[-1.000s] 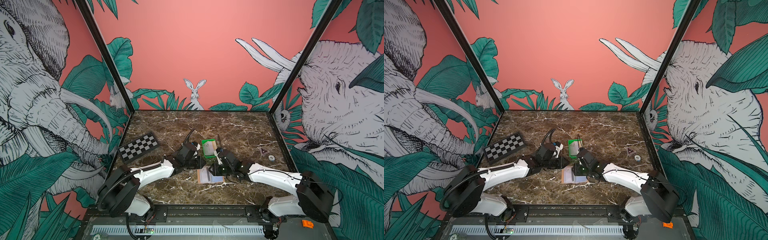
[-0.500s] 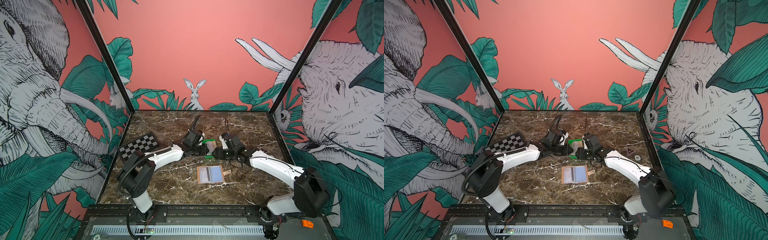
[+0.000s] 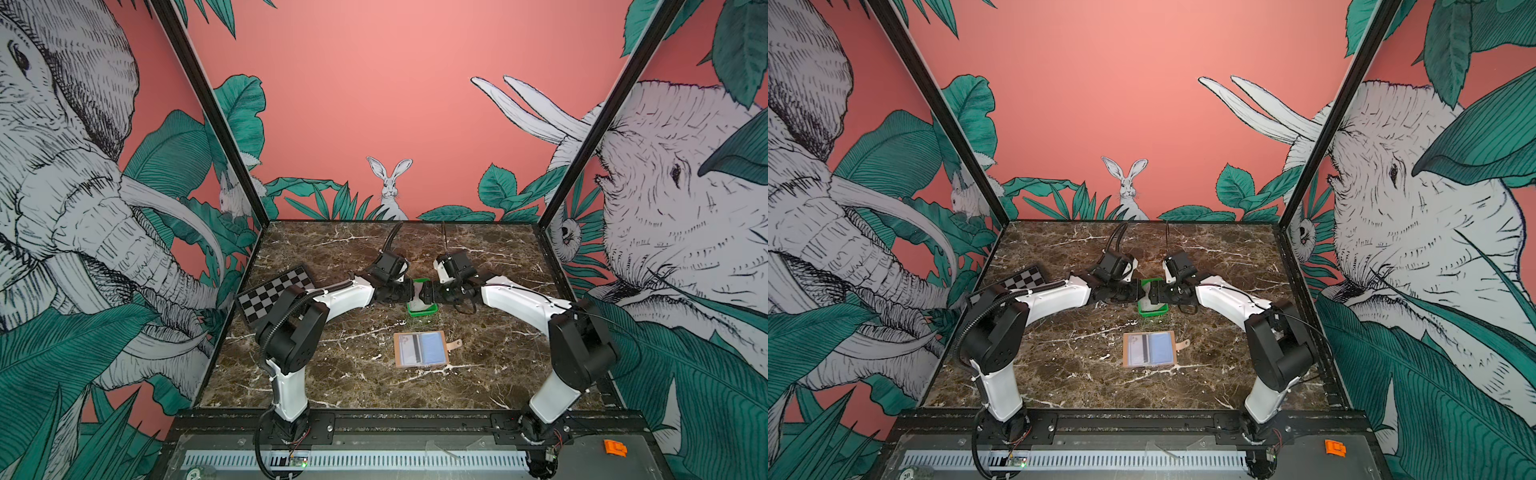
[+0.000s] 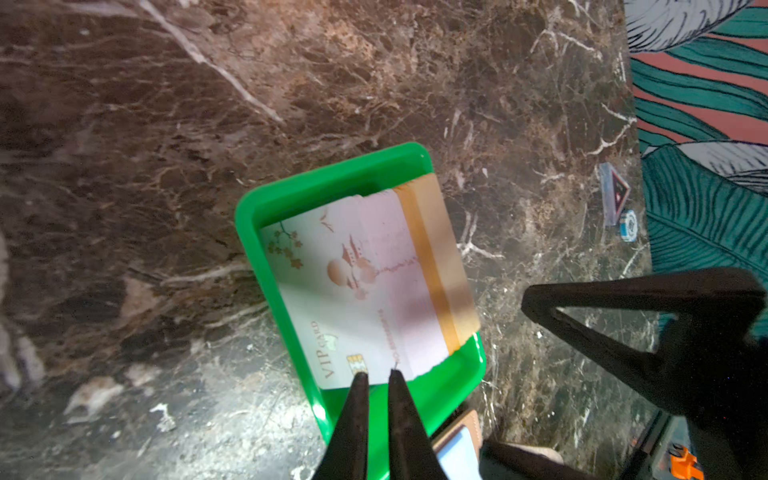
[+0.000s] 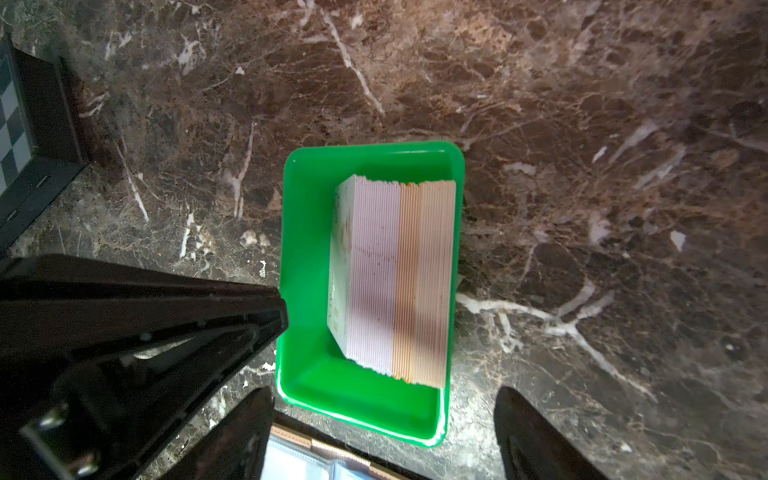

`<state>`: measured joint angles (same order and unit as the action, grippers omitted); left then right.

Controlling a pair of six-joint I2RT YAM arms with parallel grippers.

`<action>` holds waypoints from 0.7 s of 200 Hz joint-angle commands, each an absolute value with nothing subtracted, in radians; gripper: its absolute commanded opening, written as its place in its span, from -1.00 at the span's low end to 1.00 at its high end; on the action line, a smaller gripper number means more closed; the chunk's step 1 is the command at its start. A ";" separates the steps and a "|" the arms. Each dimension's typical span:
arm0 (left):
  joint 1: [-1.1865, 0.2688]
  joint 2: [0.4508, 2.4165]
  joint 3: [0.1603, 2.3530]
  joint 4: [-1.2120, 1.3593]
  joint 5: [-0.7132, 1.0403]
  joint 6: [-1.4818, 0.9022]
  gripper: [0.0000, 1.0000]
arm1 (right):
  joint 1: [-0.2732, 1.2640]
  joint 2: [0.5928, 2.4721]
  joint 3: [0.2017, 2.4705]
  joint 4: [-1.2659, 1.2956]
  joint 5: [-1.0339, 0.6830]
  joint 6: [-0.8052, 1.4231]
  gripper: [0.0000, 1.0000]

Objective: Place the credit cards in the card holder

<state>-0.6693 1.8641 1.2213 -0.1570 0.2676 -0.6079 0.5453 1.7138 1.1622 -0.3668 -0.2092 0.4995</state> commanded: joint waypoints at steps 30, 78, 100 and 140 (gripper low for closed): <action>-0.653 1.906 1.288 -0.170 0.243 -0.581 -0.81 | 0.537 1.799 1.231 -0.393 -0.213 0.460 0.75; -0.649 1.947 1.316 -0.165 0.260 -0.576 -0.87 | 0.535 1.857 1.256 -0.383 -0.222 0.457 0.76; -0.649 1.957 1.319 -0.167 0.258 -0.577 -0.89 | 0.535 1.874 1.266 -0.384 -0.224 0.455 0.75; -0.646 1.968 1.315 -0.176 0.259 -0.579 -0.92 | 0.532 1.902 1.278 -0.386 -0.208 0.449 0.75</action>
